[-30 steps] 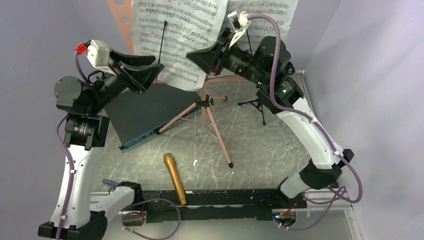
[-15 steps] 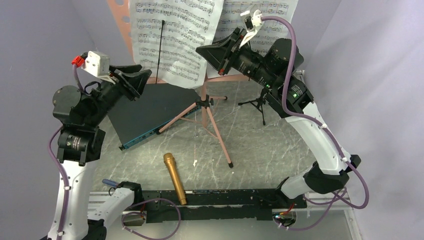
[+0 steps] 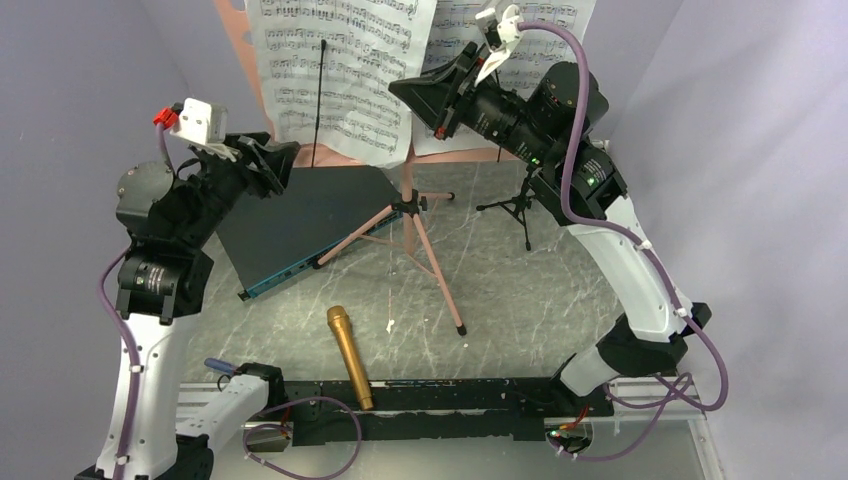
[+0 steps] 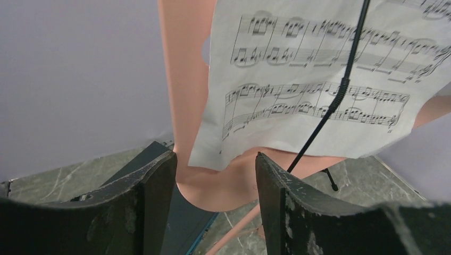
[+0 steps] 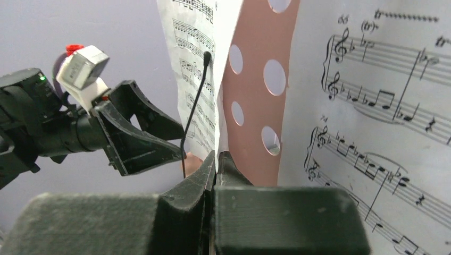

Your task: Set up the instrument practice props

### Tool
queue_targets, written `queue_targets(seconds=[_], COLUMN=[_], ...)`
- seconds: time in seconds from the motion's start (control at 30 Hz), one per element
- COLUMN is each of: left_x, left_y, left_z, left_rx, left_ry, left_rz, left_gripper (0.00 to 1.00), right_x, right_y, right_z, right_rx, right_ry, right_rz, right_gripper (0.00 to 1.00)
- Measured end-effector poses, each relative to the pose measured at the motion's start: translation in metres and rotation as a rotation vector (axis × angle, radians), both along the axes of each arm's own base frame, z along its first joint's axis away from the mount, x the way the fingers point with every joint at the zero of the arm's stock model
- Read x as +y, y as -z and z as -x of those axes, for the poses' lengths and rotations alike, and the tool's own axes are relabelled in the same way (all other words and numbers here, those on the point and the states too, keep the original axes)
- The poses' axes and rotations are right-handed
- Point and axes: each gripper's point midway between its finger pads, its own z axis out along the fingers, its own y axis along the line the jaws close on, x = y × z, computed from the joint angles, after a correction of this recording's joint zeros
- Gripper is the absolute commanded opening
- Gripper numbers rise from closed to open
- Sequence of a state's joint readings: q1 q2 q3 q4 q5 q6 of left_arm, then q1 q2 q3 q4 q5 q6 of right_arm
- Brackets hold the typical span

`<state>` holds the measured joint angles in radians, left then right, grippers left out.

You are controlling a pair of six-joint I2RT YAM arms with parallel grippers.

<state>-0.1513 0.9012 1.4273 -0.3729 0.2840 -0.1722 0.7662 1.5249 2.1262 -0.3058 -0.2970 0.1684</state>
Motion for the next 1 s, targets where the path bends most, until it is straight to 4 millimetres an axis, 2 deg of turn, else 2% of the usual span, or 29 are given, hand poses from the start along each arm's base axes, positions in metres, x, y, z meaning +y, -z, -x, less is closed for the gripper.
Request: queue_targets(seconds=[0.17,0.47,0.57,0.67,0.87,0.97,1.0], left_x=[-0.002,-0.008,-0.010,-0.011,-0.011,-0.010,-0.010], left_y=[0.007,0.008,0.007,0.007,0.006,0.005,0.005], left_z=[-0.007,-0.007,-0.006,-0.005,-0.005,-0.006,-0.006], left_rx=[0.027,0.033,0.030,0.031,0.032,0.031,0.028], left_ry=[0.007,0.039,0.052,0.059,0.059,0.054,0.052], left_rz=[-0.005,-0.008,-0.007,-0.006,0.001,0.005,0.005], left_gripper=[0.61,0.65,0.62,0.50,0.15,0.04,0.03], right_x=[0.004,0.014,0.017,0.018,0.018,0.018,0.018], right_y=[-0.007,-0.004,-0.002,0.000,0.000,0.000,0.000], right_z=[0.001,-0.003,-0.004,-0.003,-0.002,-0.002,-0.002], right_rx=[-0.023,-0.027,-0.027,-0.023,-0.025,-0.025,-0.025], right_ry=[-0.017,-0.044,-0.055,-0.064,-0.069,-0.069,-0.069], right_rz=[0.004,0.031,0.039,0.045,0.046,0.046,0.046], right_gripper=[0.00,0.00,0.00,0.00,0.00,0.00,0.00])
